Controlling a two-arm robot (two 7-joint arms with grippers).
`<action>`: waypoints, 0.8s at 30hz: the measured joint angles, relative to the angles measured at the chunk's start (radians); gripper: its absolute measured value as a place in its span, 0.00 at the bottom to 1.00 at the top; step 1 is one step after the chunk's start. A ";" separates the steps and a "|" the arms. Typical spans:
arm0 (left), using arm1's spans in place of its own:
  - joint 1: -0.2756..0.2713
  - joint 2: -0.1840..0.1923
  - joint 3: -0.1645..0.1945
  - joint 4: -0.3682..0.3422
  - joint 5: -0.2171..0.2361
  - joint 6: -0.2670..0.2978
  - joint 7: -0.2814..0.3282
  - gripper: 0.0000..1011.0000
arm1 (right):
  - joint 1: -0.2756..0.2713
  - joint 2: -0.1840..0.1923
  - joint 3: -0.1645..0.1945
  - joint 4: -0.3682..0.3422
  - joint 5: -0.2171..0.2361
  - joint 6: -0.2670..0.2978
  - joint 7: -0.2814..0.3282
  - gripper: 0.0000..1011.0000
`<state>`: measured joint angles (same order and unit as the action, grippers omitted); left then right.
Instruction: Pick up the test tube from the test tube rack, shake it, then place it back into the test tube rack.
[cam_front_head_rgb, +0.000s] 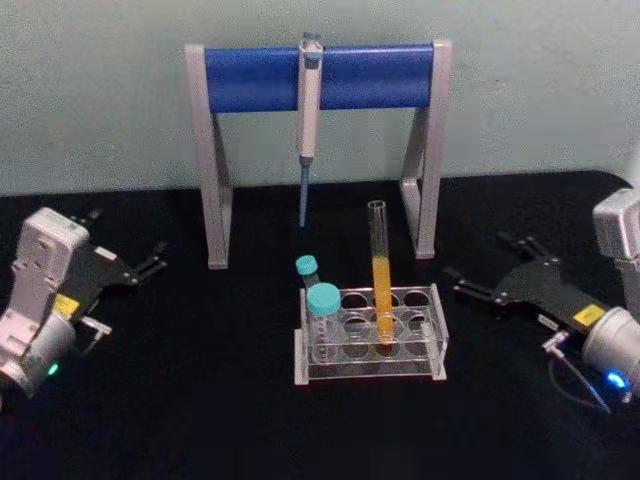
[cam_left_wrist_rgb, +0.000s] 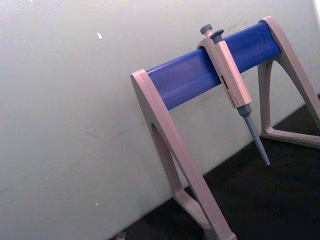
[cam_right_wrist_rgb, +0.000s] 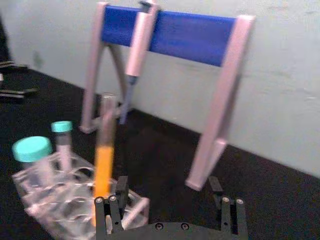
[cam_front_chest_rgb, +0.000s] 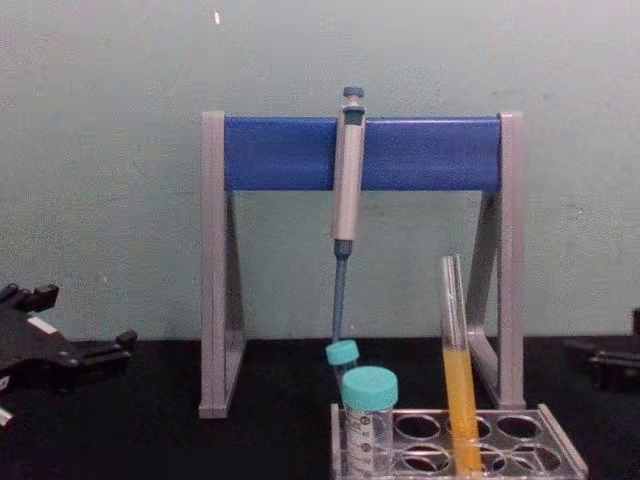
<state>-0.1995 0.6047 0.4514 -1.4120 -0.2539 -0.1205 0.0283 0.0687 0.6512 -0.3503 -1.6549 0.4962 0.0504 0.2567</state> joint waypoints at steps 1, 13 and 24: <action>0.000 0.000 0.000 0.000 0.000 0.000 0.000 0.99 | 0.002 0.000 -0.002 -0.003 0.003 0.008 0.010 0.99; 0.000 0.000 0.000 0.000 0.000 0.000 0.000 0.99 | 0.080 -0.024 -0.054 0.000 -0.015 0.123 0.114 0.99; 0.000 0.000 0.000 0.000 0.000 0.000 0.000 0.99 | 0.181 -0.107 -0.094 0.070 -0.043 0.205 0.156 0.99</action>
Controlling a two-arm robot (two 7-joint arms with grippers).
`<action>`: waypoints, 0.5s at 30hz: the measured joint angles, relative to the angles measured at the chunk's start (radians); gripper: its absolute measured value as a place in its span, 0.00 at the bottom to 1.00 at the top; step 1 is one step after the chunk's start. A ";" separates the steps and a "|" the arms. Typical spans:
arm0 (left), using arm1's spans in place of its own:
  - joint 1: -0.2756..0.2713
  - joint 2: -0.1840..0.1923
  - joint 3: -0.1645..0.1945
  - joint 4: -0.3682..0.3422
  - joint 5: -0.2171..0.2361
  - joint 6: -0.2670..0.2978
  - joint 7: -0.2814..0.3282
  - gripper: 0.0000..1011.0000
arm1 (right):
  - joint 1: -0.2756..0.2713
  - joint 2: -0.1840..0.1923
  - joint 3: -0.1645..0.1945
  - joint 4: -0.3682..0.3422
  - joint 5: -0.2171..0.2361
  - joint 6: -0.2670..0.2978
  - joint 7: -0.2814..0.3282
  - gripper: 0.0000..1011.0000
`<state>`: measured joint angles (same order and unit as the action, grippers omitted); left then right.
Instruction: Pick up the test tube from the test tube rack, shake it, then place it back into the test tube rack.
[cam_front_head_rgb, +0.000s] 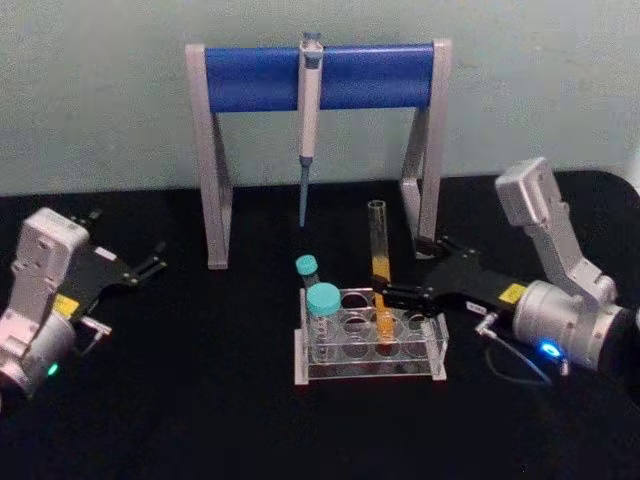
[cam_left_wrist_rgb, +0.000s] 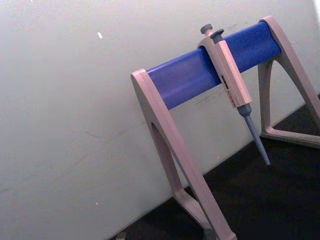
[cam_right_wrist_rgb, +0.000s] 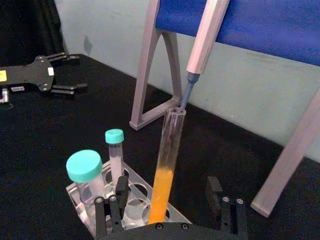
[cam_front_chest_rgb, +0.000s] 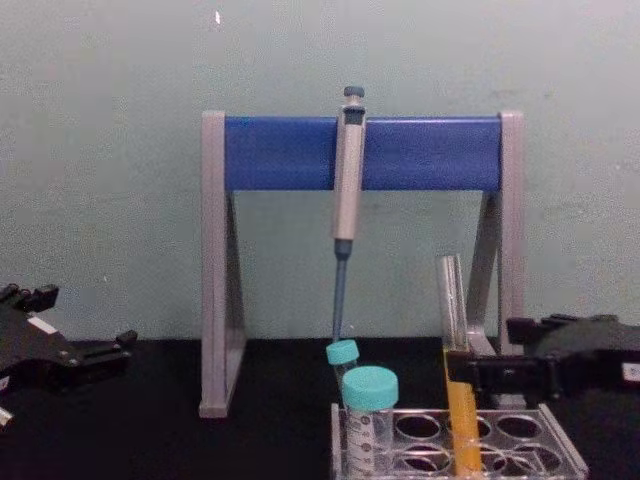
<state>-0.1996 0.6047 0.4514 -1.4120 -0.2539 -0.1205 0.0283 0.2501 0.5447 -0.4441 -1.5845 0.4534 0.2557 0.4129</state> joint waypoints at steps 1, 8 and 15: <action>0.000 0.000 0.000 0.000 0.000 0.000 0.000 0.99 | 0.000 0.000 0.000 0.000 0.000 0.000 0.000 0.99; 0.000 0.000 0.000 0.000 0.000 0.000 0.000 0.99 | 0.054 -0.051 -0.019 0.052 -0.025 0.021 -0.004 0.99; 0.000 0.000 0.000 0.000 0.000 0.000 0.000 0.99 | 0.085 -0.093 -0.023 0.105 -0.036 0.028 -0.010 0.99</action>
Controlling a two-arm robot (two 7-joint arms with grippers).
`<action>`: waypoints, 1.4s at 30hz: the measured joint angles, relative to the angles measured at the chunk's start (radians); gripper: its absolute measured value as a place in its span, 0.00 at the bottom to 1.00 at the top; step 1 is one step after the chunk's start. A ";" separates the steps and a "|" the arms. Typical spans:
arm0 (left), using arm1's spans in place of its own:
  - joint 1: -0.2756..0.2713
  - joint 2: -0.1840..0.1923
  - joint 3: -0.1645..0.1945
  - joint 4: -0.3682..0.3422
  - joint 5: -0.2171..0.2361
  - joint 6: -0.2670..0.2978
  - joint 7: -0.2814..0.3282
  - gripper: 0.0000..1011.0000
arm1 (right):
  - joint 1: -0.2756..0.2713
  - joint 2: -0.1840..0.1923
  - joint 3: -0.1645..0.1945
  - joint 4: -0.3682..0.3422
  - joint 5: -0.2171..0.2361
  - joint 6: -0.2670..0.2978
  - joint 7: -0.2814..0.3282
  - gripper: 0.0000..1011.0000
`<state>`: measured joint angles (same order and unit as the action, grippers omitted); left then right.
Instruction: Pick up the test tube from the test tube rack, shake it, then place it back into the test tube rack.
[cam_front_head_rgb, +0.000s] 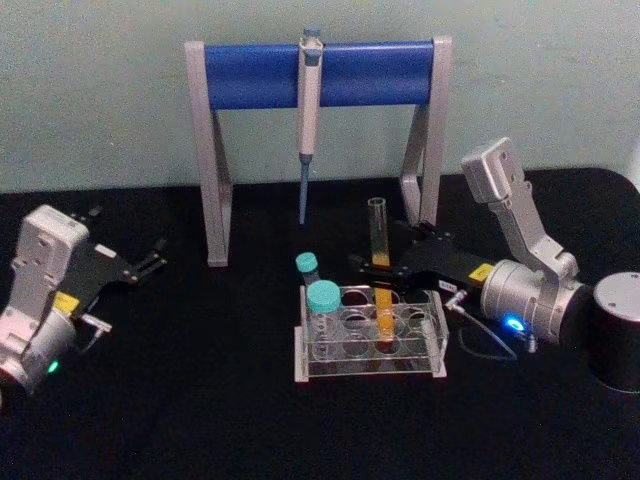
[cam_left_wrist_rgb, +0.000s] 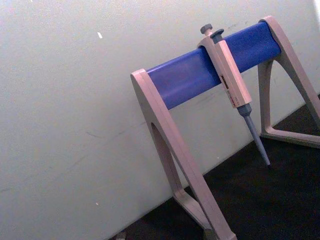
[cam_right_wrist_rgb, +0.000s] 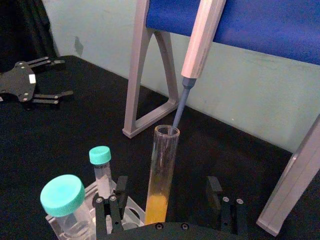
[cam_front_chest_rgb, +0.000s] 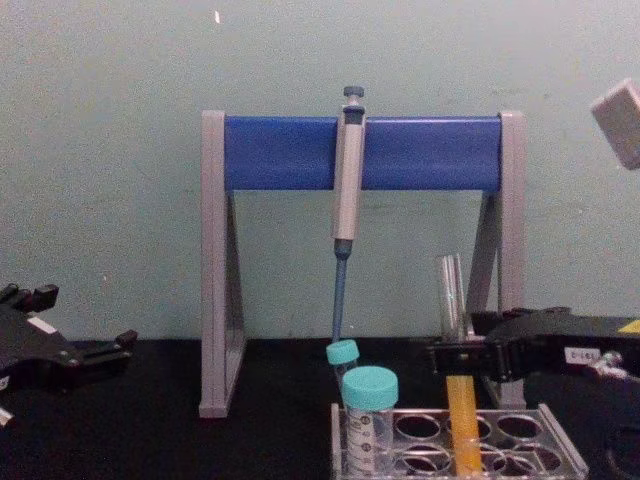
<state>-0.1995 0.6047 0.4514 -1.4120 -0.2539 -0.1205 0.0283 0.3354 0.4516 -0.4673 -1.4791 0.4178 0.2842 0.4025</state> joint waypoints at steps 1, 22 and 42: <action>0.000 0.000 0.000 0.000 0.000 0.000 0.000 0.99 | 0.001 -0.002 0.000 0.002 -0.001 0.000 0.000 0.99; 0.000 0.000 0.000 0.000 0.000 0.000 0.000 0.99 | 0.003 -0.025 -0.004 0.016 -0.022 0.008 0.001 0.99; 0.000 0.000 0.000 0.000 0.000 0.000 0.000 0.99 | 0.002 -0.025 -0.003 0.015 -0.021 0.007 0.001 0.67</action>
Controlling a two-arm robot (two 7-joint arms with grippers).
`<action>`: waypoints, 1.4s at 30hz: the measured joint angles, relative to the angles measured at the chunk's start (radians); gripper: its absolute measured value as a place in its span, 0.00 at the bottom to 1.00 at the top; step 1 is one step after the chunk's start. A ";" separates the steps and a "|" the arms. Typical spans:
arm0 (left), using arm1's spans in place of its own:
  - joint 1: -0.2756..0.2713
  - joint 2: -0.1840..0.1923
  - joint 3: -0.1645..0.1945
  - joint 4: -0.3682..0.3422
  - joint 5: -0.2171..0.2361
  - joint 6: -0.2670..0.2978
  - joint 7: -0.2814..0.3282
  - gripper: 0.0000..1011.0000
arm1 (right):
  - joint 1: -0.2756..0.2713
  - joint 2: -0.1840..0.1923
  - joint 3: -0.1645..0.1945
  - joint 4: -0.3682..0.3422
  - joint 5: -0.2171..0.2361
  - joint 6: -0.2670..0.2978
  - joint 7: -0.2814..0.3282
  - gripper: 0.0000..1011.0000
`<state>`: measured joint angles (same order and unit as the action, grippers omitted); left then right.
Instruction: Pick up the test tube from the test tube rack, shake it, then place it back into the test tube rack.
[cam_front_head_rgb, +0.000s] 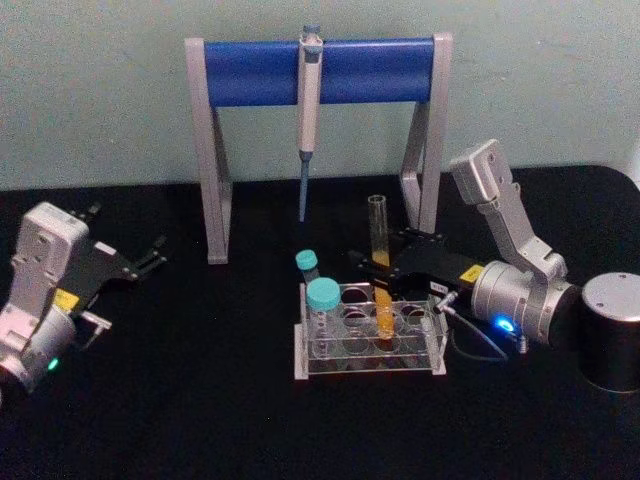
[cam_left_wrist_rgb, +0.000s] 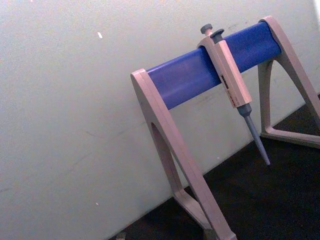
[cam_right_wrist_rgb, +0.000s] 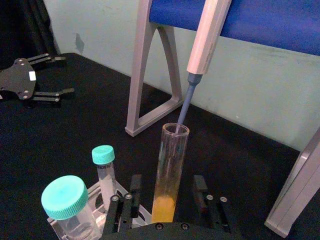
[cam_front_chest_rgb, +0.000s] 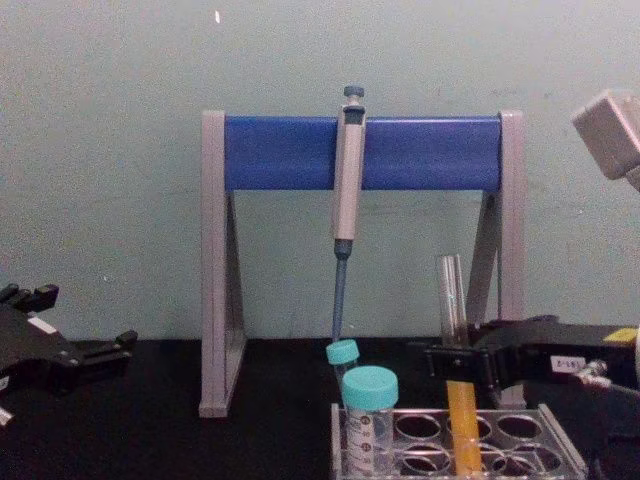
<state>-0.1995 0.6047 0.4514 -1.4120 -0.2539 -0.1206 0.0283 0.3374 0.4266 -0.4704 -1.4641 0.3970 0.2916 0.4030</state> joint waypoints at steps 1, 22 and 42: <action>0.000 0.000 0.000 0.000 0.000 0.000 0.000 0.99 | 0.000 0.000 0.000 0.000 0.000 0.000 0.000 0.67; 0.000 0.000 0.000 0.000 0.000 0.000 0.000 0.99 | 0.000 0.000 0.000 0.000 0.002 -0.001 0.000 0.23; 0.000 0.000 0.000 0.000 0.000 0.000 0.000 0.99 | -0.051 0.003 0.025 -0.020 0.014 -0.070 0.008 0.23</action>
<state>-0.1995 0.6047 0.4514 -1.4120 -0.2539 -0.1205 0.0283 0.2861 0.4296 -0.4456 -1.4841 0.4112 0.2212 0.4114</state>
